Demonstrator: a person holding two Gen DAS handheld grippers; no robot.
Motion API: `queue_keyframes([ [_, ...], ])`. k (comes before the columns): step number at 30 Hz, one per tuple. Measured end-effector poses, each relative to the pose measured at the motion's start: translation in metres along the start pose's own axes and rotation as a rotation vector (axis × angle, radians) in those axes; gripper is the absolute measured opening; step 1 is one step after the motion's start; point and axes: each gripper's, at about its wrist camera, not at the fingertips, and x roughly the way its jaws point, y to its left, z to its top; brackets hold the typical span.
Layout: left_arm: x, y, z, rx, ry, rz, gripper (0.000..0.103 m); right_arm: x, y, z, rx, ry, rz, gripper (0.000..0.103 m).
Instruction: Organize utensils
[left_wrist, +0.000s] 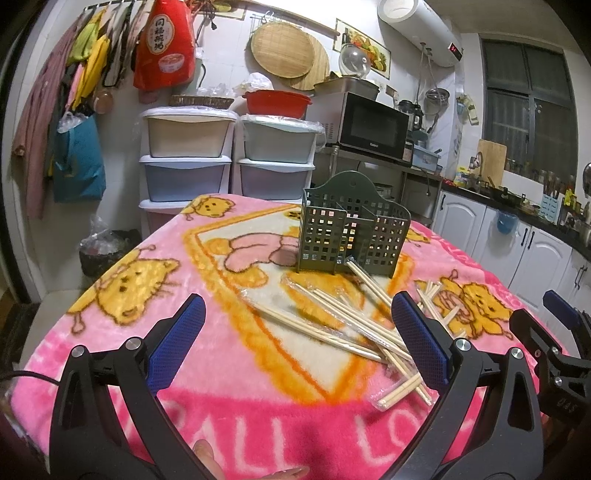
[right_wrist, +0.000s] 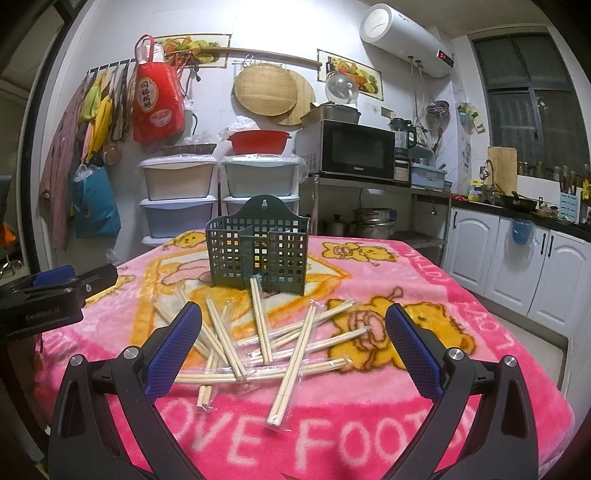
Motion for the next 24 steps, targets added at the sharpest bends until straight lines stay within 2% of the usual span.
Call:
queue_keyframes([
  [8, 0.011, 0.014, 0.008, -0.042, 0.034, 0.006, 0.093, 0.011, 0.007, 0.003, -0.041, 0.027, 0.050, 0.097],
  [15, 0.027, 0.027, 0.011, -0.079, 0.095, -0.010, 0.093, 0.024, 0.006, 0.012, -0.035, 0.063, 0.090, 0.097],
  [24, 0.043, 0.034, 0.030, -0.096, 0.119, -0.021, 0.093, 0.050, 0.005, 0.030, -0.052, 0.114, 0.130, 0.097],
])
